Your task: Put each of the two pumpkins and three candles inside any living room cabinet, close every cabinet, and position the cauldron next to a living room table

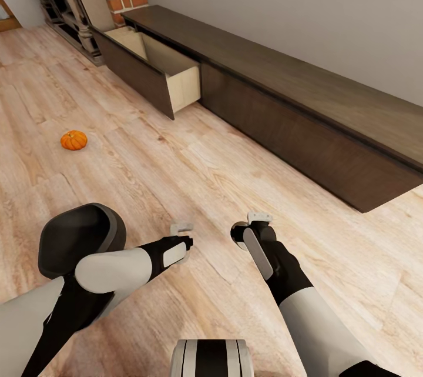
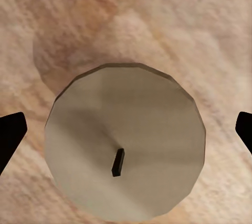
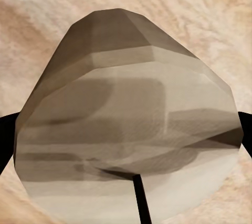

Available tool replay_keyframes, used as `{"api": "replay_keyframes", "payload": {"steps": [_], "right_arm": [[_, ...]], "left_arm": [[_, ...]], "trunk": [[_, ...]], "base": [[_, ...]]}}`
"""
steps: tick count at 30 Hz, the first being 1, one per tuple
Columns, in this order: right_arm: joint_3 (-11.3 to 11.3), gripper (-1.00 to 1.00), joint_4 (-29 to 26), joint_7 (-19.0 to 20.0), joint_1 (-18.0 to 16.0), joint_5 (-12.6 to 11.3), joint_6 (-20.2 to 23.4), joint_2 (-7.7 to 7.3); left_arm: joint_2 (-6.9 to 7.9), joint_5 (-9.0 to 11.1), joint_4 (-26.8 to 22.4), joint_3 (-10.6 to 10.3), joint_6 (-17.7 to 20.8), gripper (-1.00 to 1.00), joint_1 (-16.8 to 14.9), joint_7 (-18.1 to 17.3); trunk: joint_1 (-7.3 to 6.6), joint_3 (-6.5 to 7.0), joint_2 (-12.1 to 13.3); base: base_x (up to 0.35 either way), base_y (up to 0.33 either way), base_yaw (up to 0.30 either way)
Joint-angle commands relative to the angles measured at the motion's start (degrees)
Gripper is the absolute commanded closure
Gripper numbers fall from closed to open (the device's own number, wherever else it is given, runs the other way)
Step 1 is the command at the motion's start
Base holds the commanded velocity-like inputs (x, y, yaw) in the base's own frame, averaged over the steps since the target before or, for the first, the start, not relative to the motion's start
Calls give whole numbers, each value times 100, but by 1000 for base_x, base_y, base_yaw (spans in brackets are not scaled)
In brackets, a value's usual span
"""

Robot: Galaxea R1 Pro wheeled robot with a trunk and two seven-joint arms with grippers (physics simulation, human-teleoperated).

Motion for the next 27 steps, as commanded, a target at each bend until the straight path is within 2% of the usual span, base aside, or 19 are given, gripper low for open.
{"api": "replay_keyframes", "payload": {"steps": [1,14,20,21,27], "right_arm": [[11,100,-5,-60,-4,-62,7,-2],[11,100,-5,-60,-4,-62,7,-4],[11,100,-5,-60,-4,-62,7,-9],[11,100,-5,-60,-4,-62,7,-10],[11,100,2,-68,-4,-62,7,-11]], "left_arm": [[0,0,-9,-24,18,-100,-7,25],[1,0,-9,-24,17,-100,-7,25],[1,0,-9,-24,16,-100,-7,25],[0,0,-9,-24,13,100,-7,25],[0,0,-9,-24,-92,100,-7,25]], "trunk": [[2,-26,-3],[35,-314,-20],[35,-314,-20],[35,-314,-20],[35,-314,-20]], "base": [[0,0,0],[0,0,0],[0,0,0],[0,0,0],[0,0,0]]}}
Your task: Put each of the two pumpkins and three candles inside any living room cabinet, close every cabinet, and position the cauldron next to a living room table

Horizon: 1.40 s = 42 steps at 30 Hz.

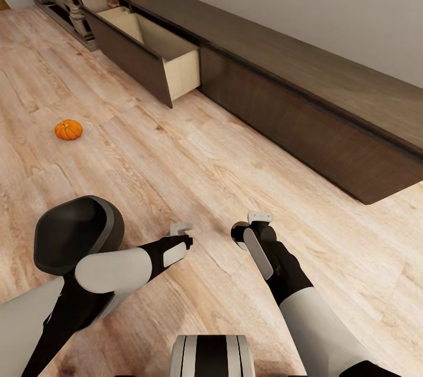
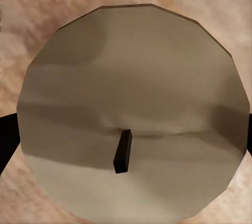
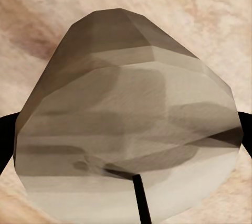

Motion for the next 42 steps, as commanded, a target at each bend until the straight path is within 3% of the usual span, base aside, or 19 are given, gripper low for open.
{"api": "replay_keyframes", "payload": {"steps": [1,26,37,42], "right_arm": [[11,100,-4,-60,-3,-62,7,-2],[11,100,41,-60,-3,-53,-2,4],[9,100,84,-56,-3,-53,-35,0],[20,100,477,-60,-3,-34,-284,13]], "left_arm": [[0,0,-9,-23,17,100,-7,24],[-1,0,-18,-26,-3,100,-7,24],[-2,0,-62,-25,5,100,-7,24],[-41,0,-81,-28,23,100,-7,24]], "trunk": [[-1,-4,-2],[-1,-4,-2],[-29,240,13],[-42,351,20]], "base": [[0,0,0],[0,0,0],[0,0,0],[0,0,0]]}}
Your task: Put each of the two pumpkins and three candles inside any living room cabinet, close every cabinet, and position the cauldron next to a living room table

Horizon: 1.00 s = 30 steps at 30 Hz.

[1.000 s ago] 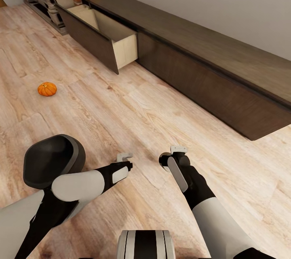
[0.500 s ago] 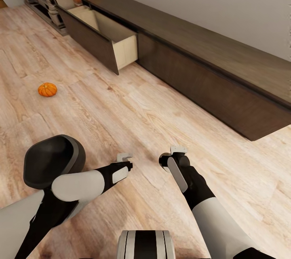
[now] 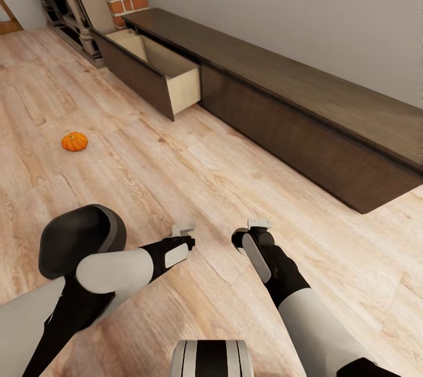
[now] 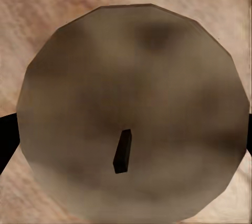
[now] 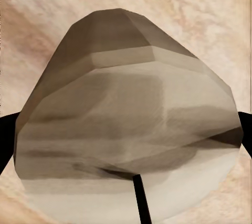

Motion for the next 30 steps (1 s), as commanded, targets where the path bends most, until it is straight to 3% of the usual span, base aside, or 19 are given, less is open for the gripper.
{"api": "replay_keyframes", "payload": {"steps": [1,30], "right_arm": [[8,100,4,-57,-3,-63,6,-8],[1,100,-49,-53,-3,-38,-16,-26]], "left_arm": [[-4,0,-10,-20,26,100,-6,24],[-54,0,-170,-22,84,100,-6,23]], "trunk": [[-3,19,0],[-78,661,39]], "base": [[0,0,0],[0,0,0]]}}
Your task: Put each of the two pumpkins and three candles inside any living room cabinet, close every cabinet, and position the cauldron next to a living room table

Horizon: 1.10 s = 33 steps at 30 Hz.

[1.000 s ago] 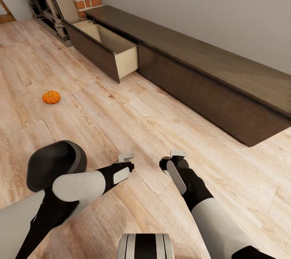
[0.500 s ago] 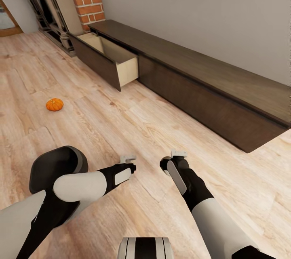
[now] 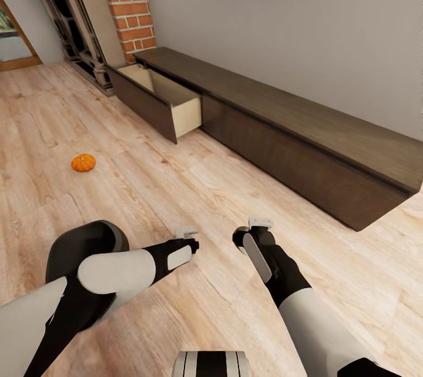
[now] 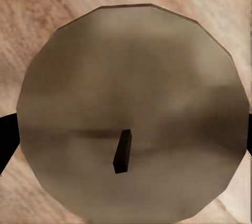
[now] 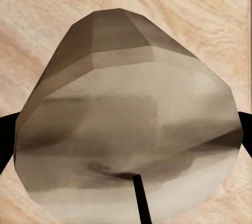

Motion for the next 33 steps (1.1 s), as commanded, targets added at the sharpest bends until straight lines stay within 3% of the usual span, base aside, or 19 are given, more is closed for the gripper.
{"api": "replay_keyframes", "payload": {"steps": [1,33], "right_arm": [[11,100,-6,-59,-3,-64,11,-3],[2,100,-8,-67,-3,-64,12,-12]], "left_arm": [[0,1,-11,-18,24,100,-6,22],[0,1,-67,-18,74,100,-6,14]], "trunk": [[-3,18,0],[-86,727,43]], "base": [[0,0,0],[0,0,0]]}}
